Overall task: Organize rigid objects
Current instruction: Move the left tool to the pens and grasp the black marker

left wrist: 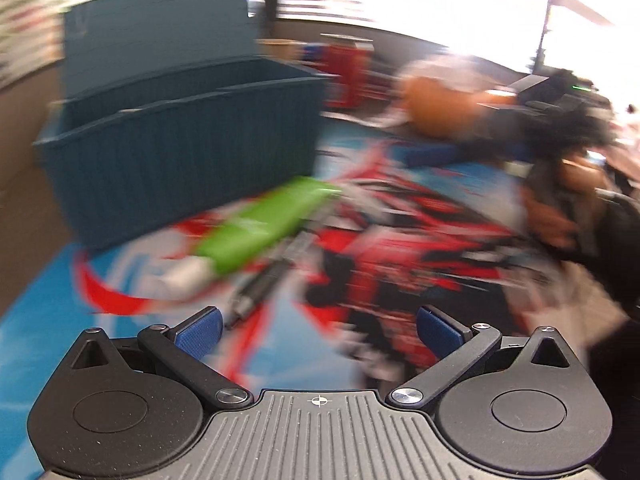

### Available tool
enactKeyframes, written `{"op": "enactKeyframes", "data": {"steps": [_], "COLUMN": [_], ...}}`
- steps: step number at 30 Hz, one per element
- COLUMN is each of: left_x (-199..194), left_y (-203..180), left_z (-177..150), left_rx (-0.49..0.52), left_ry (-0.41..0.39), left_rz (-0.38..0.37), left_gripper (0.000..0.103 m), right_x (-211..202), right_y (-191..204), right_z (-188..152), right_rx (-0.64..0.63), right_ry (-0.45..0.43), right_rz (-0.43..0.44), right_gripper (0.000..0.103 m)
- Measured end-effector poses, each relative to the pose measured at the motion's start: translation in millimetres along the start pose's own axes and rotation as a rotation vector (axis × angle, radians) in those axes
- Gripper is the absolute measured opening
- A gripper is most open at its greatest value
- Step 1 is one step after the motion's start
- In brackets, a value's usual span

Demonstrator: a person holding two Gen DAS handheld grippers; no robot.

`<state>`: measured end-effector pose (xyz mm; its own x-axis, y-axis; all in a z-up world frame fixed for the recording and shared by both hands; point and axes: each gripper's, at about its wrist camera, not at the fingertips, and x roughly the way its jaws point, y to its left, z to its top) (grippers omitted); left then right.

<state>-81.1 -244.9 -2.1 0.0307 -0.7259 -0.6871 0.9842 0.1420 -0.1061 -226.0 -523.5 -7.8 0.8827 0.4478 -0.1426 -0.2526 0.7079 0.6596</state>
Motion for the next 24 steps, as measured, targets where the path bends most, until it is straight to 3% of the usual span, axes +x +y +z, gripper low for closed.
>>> {"op": "enactKeyframes", "data": {"steps": [1,6,15,17,20,21,22,24], "left_x": [-0.8,9.7,18.4,19.3,19.7,19.6,19.8,19.9], "left_y": [-3.6,-6.8,-7.6,-8.8,-11.3,-11.1,-10.0,-6.4], "left_z": [-0.2,3.3,10.9,12.3,17.2,18.6,19.8,20.7], "left_rx": [0.013,0.031,0.085,0.079,0.084,0.085,0.079,0.062], "left_ry": [0.002,0.0,-0.012,-0.026,-0.037,-0.042,-0.045,-0.049], "left_rz": [-0.019,0.077,0.029,0.018,0.043,0.056,0.065,0.07], "left_gripper": [0.103,0.103,0.102,0.096,0.064,0.043,0.03,0.024], "right_x": [-1.4,-6.1,-8.0,-7.7,-7.7,-7.7,-7.8,-8.2], "right_y": [-0.6,-3.1,-4.3,-4.6,-4.6,-4.6,-4.5,-4.5], "right_z": [0.1,1.4,1.4,1.7,1.6,1.6,1.6,1.7], "right_rx": [0.003,0.016,0.022,0.023,0.022,0.022,0.023,0.023], "right_ry": [-0.008,-0.039,-0.064,-0.066,-0.066,-0.067,-0.068,-0.073], "right_rz": [0.004,0.009,-0.003,-0.001,-0.002,-0.002,-0.002,0.0], "right_gripper": [0.103,0.103,0.103,0.103,0.103,0.103,0.103,0.103]}}
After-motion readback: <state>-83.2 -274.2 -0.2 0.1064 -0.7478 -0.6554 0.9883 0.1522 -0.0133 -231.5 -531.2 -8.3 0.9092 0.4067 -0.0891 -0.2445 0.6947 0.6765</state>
